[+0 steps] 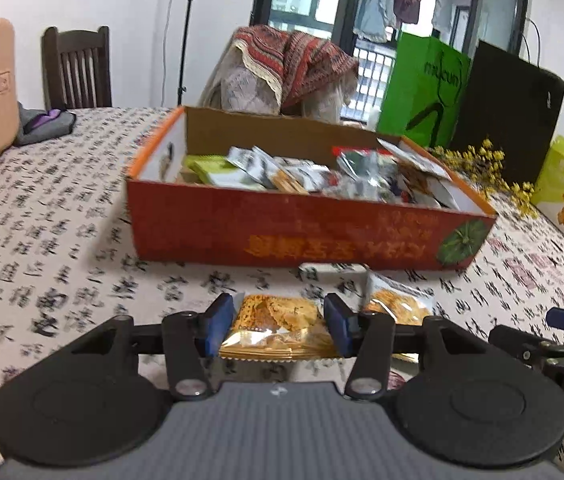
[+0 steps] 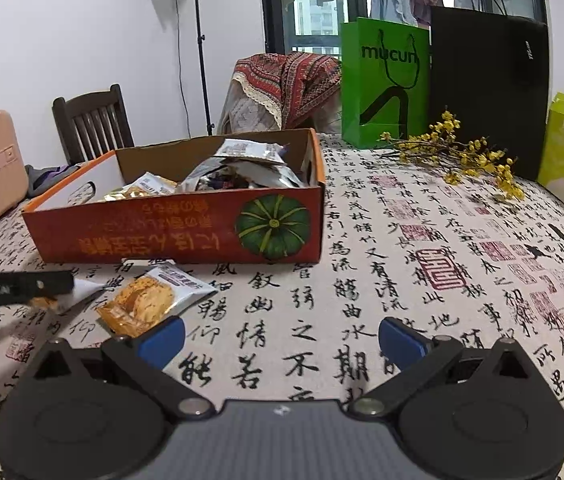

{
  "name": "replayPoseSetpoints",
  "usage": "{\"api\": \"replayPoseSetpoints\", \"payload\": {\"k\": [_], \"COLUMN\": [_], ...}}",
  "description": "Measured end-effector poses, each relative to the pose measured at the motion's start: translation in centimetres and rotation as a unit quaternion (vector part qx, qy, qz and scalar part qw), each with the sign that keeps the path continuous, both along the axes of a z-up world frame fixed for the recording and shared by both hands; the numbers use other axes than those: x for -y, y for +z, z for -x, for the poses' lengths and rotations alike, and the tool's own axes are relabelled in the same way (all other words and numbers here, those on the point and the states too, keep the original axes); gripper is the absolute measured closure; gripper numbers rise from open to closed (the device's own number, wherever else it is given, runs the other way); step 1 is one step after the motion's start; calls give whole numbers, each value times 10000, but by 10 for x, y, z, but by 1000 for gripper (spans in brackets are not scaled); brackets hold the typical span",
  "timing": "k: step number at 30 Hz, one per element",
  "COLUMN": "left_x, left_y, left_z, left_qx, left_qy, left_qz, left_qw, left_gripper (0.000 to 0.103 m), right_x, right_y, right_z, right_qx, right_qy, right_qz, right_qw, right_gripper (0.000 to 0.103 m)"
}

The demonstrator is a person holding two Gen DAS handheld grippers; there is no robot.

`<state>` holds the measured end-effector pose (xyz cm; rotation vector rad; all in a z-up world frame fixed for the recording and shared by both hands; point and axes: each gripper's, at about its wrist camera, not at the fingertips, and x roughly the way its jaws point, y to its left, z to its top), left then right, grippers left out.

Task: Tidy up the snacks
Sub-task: 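Grasp a pumpkin-seed cracker packet with the left gripper, then grasp the last cracker packet with the right gripper while the left holds its packet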

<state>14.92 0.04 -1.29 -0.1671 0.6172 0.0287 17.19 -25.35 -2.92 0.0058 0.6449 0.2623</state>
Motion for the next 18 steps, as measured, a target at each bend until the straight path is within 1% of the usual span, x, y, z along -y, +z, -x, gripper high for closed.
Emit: {"api": "replayPoseSetpoints", "payload": {"k": [1,7,9,18], "left_x": [-4,-33,-39,-60], "left_y": [1,3,2,3], "left_z": [1,5,6,10], "left_qx": [27,64,69,235], "left_qy": [41,225,230,318], "left_qz": [10,68,85,204], "left_qw": [10000,9997,9997,9990], "left_gripper": [57,58,60,62], "right_x": [-2,-19,-26,-49], "right_y": [0,2,2,6], "right_z": [0,-6,-8,-17], "right_qx": [0,-16,-34,-112], "right_qy": [16,122,148,306], "right_qz": [13,64,88,70], "right_qw": [10000,9999,9998,9994], "right_gripper": [0,0,0,0]}}
